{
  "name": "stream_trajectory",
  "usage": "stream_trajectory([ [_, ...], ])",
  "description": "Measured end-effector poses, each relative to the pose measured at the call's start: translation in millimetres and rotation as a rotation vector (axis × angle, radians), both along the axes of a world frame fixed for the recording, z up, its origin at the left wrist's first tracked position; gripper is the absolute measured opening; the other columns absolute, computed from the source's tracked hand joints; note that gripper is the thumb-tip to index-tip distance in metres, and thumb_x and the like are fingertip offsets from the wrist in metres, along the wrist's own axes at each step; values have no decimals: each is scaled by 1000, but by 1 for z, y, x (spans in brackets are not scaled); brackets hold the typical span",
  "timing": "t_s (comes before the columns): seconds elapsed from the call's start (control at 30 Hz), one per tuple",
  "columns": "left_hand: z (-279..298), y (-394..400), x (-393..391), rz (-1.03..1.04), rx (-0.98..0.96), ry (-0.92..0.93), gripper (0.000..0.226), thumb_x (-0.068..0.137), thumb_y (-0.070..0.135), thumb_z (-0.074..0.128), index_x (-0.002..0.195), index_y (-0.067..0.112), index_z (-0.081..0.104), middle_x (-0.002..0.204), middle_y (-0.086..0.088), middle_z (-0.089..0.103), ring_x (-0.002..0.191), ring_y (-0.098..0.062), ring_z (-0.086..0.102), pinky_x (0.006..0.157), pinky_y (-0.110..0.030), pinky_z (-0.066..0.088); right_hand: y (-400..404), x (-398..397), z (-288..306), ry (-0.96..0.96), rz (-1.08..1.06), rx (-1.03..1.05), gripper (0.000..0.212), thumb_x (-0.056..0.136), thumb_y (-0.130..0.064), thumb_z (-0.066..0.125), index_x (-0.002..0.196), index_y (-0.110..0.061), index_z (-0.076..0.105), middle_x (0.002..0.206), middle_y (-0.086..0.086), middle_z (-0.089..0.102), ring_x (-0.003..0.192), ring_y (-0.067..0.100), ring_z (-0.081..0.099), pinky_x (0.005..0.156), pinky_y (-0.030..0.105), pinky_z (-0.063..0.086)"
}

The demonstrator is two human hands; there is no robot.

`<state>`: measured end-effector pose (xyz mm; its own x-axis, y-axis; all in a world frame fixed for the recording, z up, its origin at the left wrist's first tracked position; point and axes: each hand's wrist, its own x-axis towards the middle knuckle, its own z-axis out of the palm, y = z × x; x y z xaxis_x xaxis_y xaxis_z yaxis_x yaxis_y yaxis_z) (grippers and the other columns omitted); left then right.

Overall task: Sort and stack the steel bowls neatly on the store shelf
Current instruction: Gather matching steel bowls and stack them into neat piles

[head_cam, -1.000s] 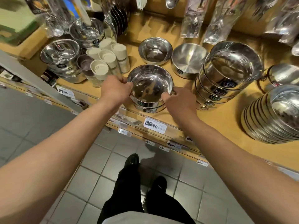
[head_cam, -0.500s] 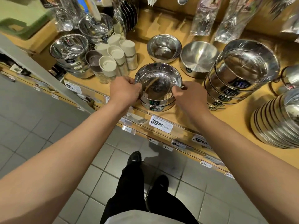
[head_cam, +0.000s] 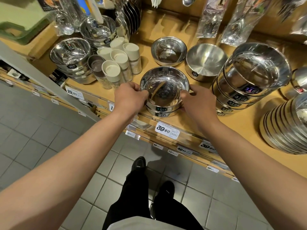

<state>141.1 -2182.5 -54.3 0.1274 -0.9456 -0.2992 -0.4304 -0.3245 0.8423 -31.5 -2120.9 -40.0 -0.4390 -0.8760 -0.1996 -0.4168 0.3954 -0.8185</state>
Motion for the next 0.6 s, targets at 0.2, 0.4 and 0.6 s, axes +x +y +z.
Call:
stream_trajectory([
  [0.2,-3,-16,2,-95,23,-45,21,84,11,70,90,-9,67,80,-21,64,79,-25,58,87,-58,59,0,-1,-4,-60,-51,57,21,93,-33,60,107,-22,70,88,0,74,91,26,70,91,49,55],
  [0.4,7,-34,1,-217,80,-92,22,88,22,75,90,1,70,94,-20,72,101,-41,69,91,-54,58,-6,-2,-1,-150,-72,102,25,94,-33,63,117,-23,65,98,-1,73,95,26,70,93,52,54],
  [0.6,40,-59,-5,-381,-94,-337,44,92,32,69,128,7,65,115,-7,70,107,-26,63,84,-27,42,-2,0,5,-237,-172,144,44,95,-37,62,133,-15,58,105,-1,69,101,23,65,91,42,53],
])
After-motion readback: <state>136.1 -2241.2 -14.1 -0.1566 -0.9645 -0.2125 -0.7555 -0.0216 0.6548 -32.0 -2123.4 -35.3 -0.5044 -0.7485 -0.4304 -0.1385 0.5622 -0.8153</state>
